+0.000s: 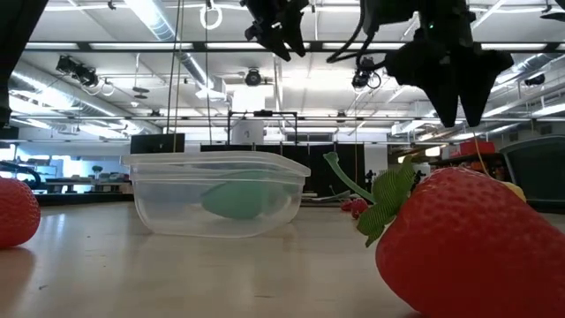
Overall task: Pick and placing Produce into tupperware
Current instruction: Put the pineapple into the transparent bin
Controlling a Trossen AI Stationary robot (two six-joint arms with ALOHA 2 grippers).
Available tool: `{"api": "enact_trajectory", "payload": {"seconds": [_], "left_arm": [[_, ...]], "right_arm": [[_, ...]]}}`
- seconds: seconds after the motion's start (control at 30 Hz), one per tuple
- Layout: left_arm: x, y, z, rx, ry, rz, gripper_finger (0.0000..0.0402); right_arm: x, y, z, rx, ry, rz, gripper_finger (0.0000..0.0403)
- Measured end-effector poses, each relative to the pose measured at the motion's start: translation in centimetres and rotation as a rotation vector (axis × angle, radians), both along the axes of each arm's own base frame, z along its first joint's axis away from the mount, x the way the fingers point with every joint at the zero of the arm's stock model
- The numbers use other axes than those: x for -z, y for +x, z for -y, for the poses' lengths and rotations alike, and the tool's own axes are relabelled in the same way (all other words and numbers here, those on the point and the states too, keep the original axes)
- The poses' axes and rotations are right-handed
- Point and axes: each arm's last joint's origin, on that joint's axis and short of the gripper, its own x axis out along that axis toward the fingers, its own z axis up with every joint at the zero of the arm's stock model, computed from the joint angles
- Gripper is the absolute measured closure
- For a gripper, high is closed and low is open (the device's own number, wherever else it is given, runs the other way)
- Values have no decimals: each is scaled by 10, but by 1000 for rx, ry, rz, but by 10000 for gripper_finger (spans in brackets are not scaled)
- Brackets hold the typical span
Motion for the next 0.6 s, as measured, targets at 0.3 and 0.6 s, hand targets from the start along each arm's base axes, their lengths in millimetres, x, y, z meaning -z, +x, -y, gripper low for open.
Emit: {"api": "enact_trajectory", "payload": {"seconds": [0.3,0.6], "left_arm": [[2,-4,-6,-17,-9,-29,120],[3,-5,-6,-17,-11,-36,120]], "right_arm": [[17,8,0,31,6,-72,142],[50,-14,-8,107,83,-208,142]]}}
